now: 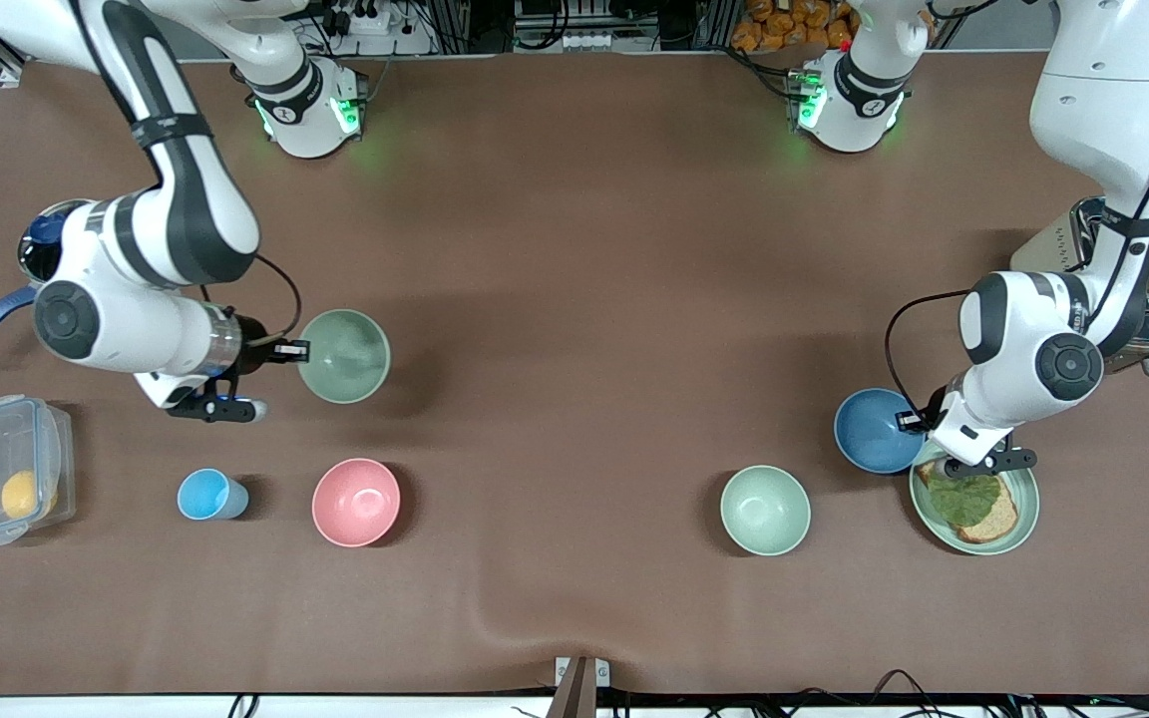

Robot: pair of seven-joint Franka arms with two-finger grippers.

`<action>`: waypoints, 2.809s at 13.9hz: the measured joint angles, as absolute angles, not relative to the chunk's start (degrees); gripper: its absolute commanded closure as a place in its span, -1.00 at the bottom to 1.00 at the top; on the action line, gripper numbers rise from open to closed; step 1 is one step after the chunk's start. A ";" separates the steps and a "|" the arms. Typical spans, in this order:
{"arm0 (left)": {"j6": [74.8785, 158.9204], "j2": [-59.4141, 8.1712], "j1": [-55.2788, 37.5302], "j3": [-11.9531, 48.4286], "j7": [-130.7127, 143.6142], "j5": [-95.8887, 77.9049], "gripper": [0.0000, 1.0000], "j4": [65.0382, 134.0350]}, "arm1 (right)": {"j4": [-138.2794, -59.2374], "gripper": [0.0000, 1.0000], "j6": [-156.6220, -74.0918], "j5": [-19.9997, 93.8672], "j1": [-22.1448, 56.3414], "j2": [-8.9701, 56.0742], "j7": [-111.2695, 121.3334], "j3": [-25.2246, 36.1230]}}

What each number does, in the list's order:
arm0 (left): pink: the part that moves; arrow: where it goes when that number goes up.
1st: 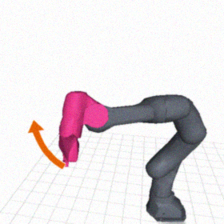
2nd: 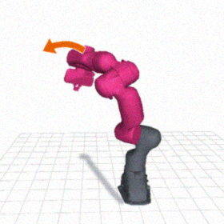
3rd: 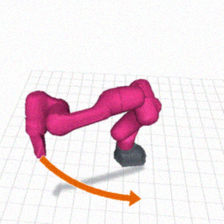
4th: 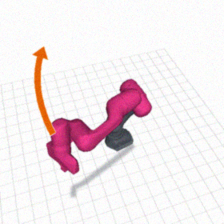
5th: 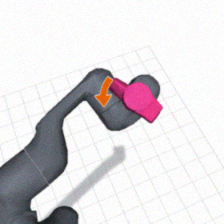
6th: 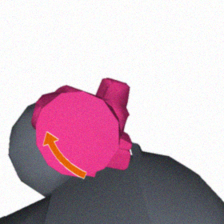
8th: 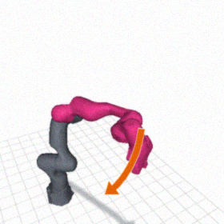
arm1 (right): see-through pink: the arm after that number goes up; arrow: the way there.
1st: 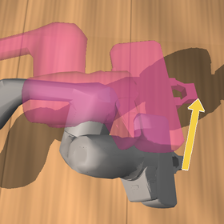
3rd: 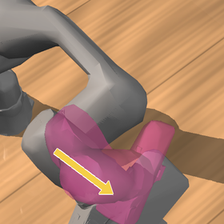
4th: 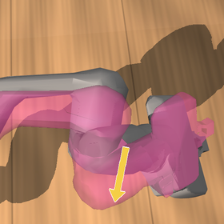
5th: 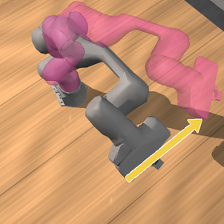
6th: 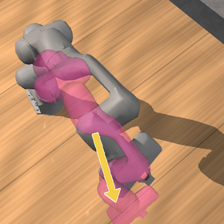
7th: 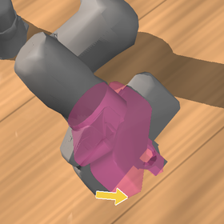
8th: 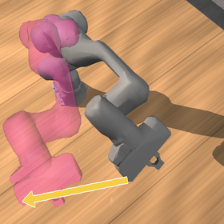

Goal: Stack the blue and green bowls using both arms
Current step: 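Slide the green bowl with the right gripper toward the table center, then lift the blue bowl with the left gripper and carry it toward the green bowl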

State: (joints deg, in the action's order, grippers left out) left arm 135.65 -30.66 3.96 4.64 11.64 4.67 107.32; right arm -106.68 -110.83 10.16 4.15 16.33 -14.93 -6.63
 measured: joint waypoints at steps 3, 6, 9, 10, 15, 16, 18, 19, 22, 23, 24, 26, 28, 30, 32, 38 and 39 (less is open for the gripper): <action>131.05 -30.44 4.48 4.59 11.64 2.47 1.00 105.95 | -106.68 1.00 -113.78 10.28 9.99 16.29 -27.65 -6.67; 127.06 -30.43 4.60 4.59 11.65 0.35 1.00 103.65 | -106.63 1.00 -115.75 10.30 16.84 16.28 -40.15 -6.73; 125.37 -30.44 4.87 4.47 11.74 -2.43 1.00 102.93 | -106.38 1.00 -116.60 10.31 21.92 16.28 -49.38 -6.74; 124.25 -30.46 5.30 4.42 11.74 -3.18 1.00 102.56 | -106.39 1.00 -117.61 10.31 23.57 16.30 -52.13 -6.73; 117.85 -31.87 6.04 4.45 11.74 -5.47 1.00 98.37 | -106.53 1.00 -126.49 10.26 32.94 18.80 -66.66 -6.69; 117.18 -32.26 6.04 4.47 11.74 -5.68 1.00 97.74 | -106.55 1.00 -127.93 10.22 34.66 19.70 -69.08 -6.66; 116.07 -32.93 6.04 4.47 11.75 -6.38 1.00 96.79 | -106.70 1.00 -130.78 9.81 37.19 21.61 -72.84 -6.59; 115.20 -33.28 6.04 4.46 11.76 -6.59 1.00 96.13 | -106.89 1.00 -132.94 9.25 38.01 22.80 -74.31 -6.53; 112.71 -34.11 6.02 4.46 11.81 -6.66 1.00 94.06 | -107.22 1.00 -140.71 5.50 40.30 27.92 -79.86 -6.39; 112.08 -34.16 6.00 4.49 11.87 -6.66 1.00 93.67 | -107.20 1.00 -142.05 4.92 40.96 29.31 -80.72 -6.37; 111.40 -34.10 5.97 4.61 12.19 -6.66 1.00 93.30 | -107.17 1.00 -142.67 4.63 41.52 30.22 -81.09 -6.34; 110.43 -33.01 5.45 5.13 14.70 -6.68 1.00 92.78 | -107.14 0.95 -142.89 4.43 42.05 30.76 -81.59 -6.30; 109.84 -30.11 3.67 5.75 19.67 -6.69 1.00 92.58 | -107.11 -0.62 -142.88 4.40 42.06 30.76 -82.41 -6.16; 108.69 -26.50 1.20 6.68 25.47 -6.70 1.00 92.73 | -107.11 -1.00 -142.86 4.05 42.06 30.76 -84.26 -6.00; 107.94 -23.15 -1.03 8.72 32.19 -6.71 1.00 93.38 | -107.12 -1.00 -142.84 3.46 42.06 30.85 -85.83 -6.00; 107.45 -18.35 -2.91 18.64 46.74 -6.55 1.00 95.52 | -104.81 -1.00 -138.57 3.44 38.77 31.10 -87.39 -5.20; 107.95 -18.44 -4.10 19.78 49.22 -6.04 1.00 96.59 | -103.94 -1.00 -136.28 4.05 37.63 31.10 -87.68 -5.18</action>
